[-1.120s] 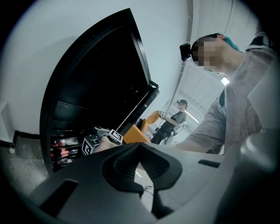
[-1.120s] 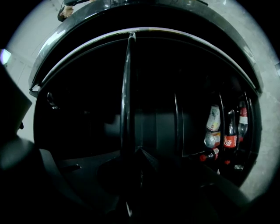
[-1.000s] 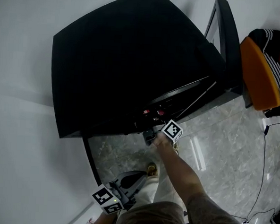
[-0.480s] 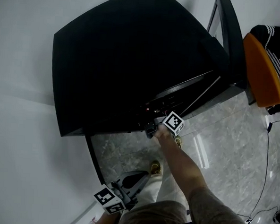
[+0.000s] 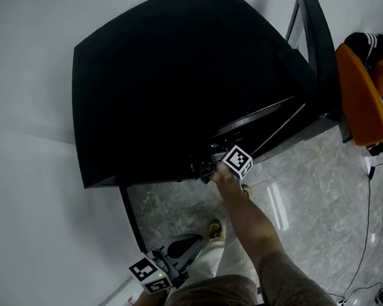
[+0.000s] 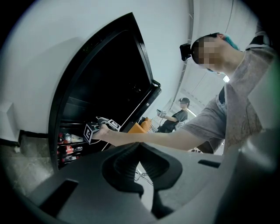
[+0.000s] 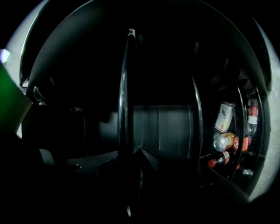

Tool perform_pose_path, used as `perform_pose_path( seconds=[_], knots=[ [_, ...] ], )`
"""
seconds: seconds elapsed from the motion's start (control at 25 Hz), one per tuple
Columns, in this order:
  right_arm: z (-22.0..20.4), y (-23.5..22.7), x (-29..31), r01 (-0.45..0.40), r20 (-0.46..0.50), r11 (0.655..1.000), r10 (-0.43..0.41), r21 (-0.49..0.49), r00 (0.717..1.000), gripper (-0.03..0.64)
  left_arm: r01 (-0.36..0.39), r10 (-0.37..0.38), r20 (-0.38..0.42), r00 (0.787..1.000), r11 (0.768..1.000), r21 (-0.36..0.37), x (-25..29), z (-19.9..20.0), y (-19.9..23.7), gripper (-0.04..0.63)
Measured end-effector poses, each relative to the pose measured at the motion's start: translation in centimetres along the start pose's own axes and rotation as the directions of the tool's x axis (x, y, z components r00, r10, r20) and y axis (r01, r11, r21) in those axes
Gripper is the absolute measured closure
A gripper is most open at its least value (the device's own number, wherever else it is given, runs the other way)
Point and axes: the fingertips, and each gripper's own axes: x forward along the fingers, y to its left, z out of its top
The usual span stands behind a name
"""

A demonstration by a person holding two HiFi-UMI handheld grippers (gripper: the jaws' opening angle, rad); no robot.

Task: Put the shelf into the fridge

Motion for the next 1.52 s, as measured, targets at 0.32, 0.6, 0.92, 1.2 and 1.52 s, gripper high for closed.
perform_pose_path(
  seconds=[0.32,0.6,0.92,1.2,1.52],
  knots=[
    [0.3,0.0,1.5,0.000,-0.011,1.000,0.000,-0.005,1.000,0.591,-0.020,0.020,0.008,1.000,1.000,-0.002,-0.2,0.0,0.4,0.592],
    [0.3,0.0,2.0,-0.003,-0.007,1.000,0.003,-0.001,1.000,0.589,-0.032,0.033,0.009,0.999,0.999,-0.007,-0.5,-0.2,0.6,0.592],
    [0.3,0.0,2.1,-0.001,-0.011,1.000,0.001,-0.002,1.000,0.589,-0.029,0.029,0.007,1.000,1.000,-0.002,-0.2,-0.2,0.5,0.592],
    [0.7,0.5,1.9,-0.021,0.004,1.000,0.021,-0.008,1.000,0.588,-0.019,0.020,0.002,1.000,1.000,-0.004,-0.2,-0.4,0.3,0.592],
    [0.8,0.5,-1.7,0.006,0.001,1.000,-0.006,-0.012,1.000,0.586,0.009,-0.009,0.014,1.000,1.000,-0.003,0.5,0.2,-0.5,0.592]
  ],
)
